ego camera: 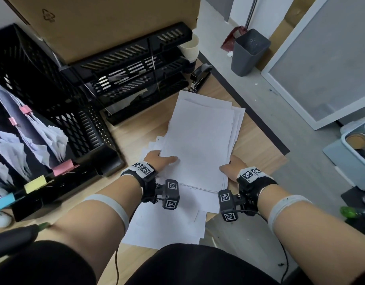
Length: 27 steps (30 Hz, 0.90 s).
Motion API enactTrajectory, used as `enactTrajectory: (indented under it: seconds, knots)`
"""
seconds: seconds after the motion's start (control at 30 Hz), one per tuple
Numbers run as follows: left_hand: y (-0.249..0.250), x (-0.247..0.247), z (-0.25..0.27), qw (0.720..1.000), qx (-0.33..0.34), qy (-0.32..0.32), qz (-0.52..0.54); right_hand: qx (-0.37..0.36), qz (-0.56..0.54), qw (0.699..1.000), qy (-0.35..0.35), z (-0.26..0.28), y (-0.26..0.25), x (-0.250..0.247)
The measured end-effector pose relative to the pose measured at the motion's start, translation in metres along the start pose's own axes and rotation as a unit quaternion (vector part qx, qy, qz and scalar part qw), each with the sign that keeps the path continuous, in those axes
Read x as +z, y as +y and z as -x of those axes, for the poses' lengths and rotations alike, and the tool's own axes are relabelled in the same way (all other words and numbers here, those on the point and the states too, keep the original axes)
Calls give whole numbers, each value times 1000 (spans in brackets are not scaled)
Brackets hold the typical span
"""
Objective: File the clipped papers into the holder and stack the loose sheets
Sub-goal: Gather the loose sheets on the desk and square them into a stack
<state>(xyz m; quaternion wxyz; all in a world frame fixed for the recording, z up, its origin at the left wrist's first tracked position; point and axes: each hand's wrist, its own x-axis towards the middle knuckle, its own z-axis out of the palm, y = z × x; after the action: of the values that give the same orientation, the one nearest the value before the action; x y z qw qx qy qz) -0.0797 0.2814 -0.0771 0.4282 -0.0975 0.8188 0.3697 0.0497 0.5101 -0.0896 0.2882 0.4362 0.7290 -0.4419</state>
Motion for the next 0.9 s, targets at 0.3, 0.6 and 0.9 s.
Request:
enactTrajectory:
  seconds: [0.3, 0.6, 0.9]
  knots:
    - [8, -8, 9, 994, 104, -8, 25, -8, -63, 994, 88, 15, -1, -14]
    - [26, -53, 62, 961, 207, -21, 184, -77, -265, 961, 18, 27, -38, -36]
    - [40, -74, 88, 928, 305, 29, 213, -263, -380, 881, 104, 87, -100, -39]
